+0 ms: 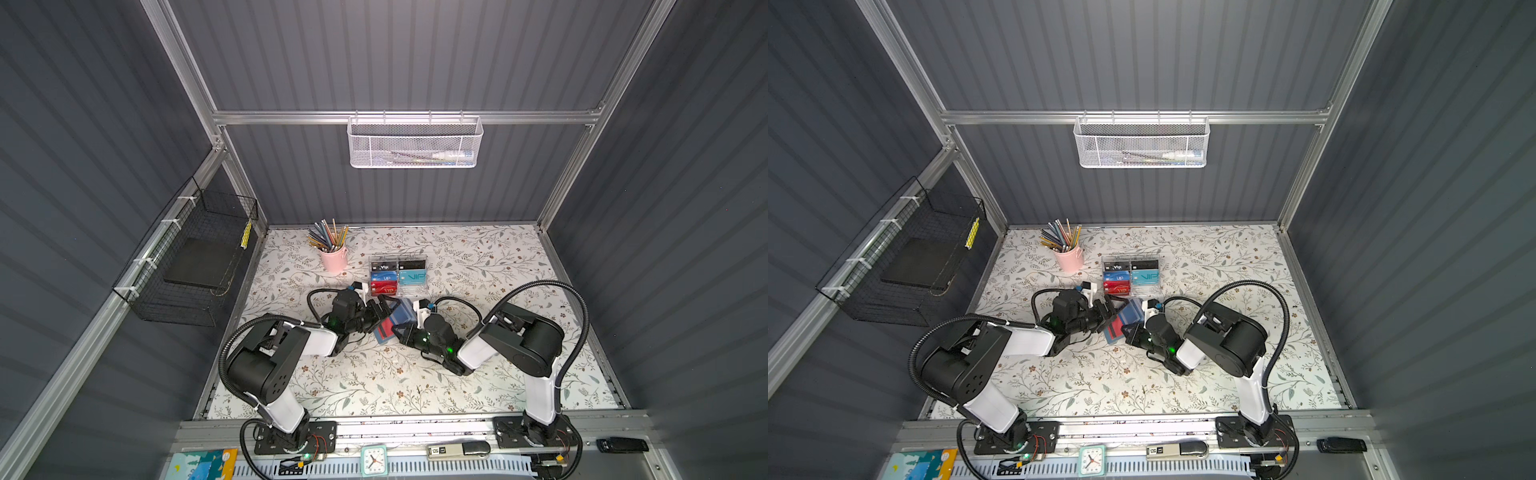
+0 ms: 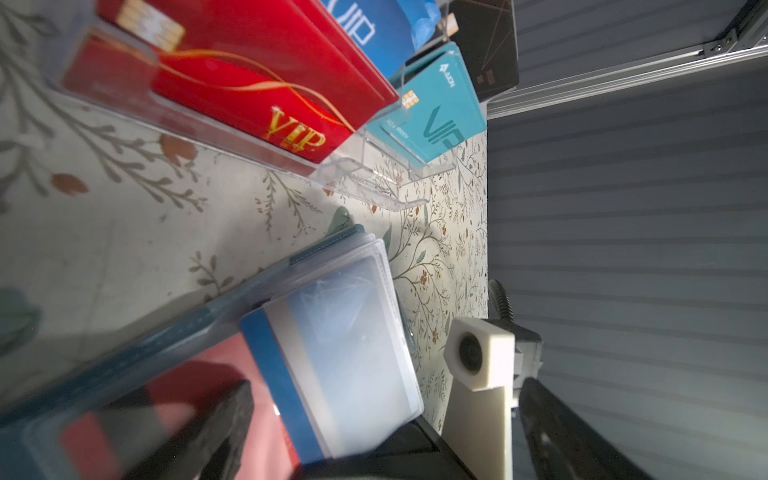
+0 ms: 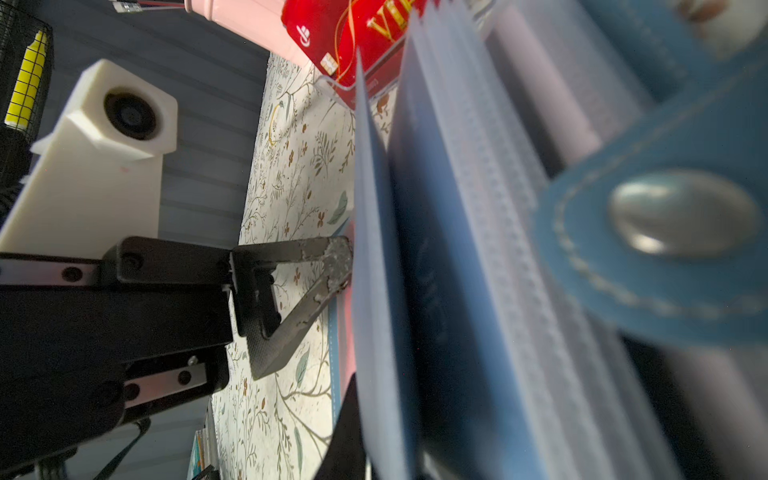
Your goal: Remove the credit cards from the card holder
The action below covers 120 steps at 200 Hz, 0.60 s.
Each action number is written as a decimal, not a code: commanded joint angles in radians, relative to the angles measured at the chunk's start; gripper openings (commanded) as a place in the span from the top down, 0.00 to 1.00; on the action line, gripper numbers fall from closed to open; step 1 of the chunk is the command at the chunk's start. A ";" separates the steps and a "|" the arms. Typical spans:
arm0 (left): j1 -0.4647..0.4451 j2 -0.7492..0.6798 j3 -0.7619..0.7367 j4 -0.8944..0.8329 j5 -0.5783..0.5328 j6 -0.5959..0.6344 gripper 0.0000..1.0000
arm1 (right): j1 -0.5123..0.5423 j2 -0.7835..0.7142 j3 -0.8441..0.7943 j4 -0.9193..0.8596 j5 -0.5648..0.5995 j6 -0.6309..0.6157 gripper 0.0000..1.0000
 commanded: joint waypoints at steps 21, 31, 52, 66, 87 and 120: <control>-0.018 0.032 0.047 -0.039 -0.011 0.025 0.00 | 0.011 0.011 0.004 -0.075 -0.028 -0.036 0.94; -0.018 0.033 0.048 -0.045 -0.015 0.027 0.00 | 0.011 0.010 0.004 -0.076 -0.028 -0.037 0.94; -0.018 0.021 0.047 -0.075 -0.024 0.043 0.00 | 0.009 0.013 0.003 -0.073 -0.028 -0.036 0.94; -0.018 0.003 0.040 -0.110 -0.038 0.061 0.00 | 0.009 0.017 0.003 -0.067 -0.027 -0.034 0.94; -0.018 -0.019 0.038 -0.177 -0.057 0.088 0.00 | 0.009 0.023 0.002 -0.060 -0.028 -0.031 0.94; -0.019 0.020 0.037 -0.141 -0.041 0.064 0.00 | 0.009 0.028 0.003 -0.055 -0.030 -0.030 0.94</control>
